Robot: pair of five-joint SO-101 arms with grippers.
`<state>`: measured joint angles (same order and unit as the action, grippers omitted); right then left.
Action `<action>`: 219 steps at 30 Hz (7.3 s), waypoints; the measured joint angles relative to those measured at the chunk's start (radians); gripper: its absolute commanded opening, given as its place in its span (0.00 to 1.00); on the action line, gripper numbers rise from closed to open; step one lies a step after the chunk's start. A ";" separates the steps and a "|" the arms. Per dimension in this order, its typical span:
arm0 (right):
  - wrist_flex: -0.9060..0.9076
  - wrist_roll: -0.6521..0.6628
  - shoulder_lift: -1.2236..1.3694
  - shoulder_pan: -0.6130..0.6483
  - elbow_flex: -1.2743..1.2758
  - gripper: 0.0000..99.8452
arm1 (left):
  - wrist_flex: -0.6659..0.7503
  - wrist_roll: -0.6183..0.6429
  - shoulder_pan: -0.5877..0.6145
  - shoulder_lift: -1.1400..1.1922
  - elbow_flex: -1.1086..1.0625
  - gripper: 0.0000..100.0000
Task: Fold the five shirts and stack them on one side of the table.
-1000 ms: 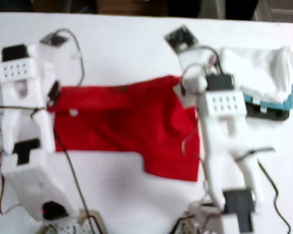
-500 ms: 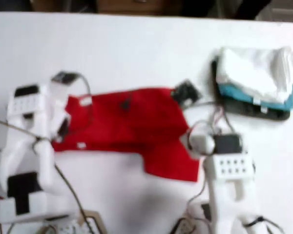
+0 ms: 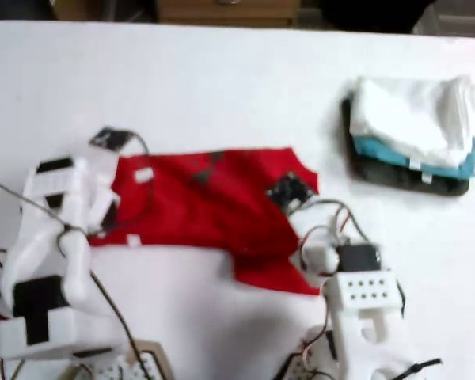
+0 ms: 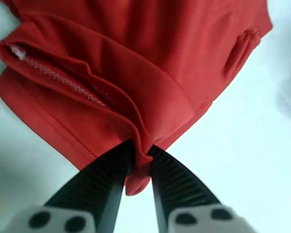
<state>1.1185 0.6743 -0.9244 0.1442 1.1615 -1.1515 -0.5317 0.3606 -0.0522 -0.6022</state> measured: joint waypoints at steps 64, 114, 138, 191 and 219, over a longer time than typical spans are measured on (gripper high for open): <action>0.586 -0.258 2.033 0.034 -2.671 0.02 | -0.618 0.124 0.107 1.343 2.053 0.03; -0.181 -0.252 0.740 0.091 -0.292 0.02 | 0.044 0.120 -0.164 -0.043 -0.203 0.03; -0.140 -0.311 0.835 0.176 -0.804 0.02 | 0.149 0.293 -0.021 0.006 0.288 0.03; 0.301 -0.199 1.097 0.143 -1.318 0.02 | -0.618 0.364 0.060 0.700 1.524 0.03; -0.135 -0.141 0.887 0.166 -0.417 0.02 | 0.041 0.193 -0.025 0.121 0.031 0.03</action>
<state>0.9835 0.5332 -0.0376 0.3099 0.7442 -1.1101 -0.3383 0.3360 0.0690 -0.5715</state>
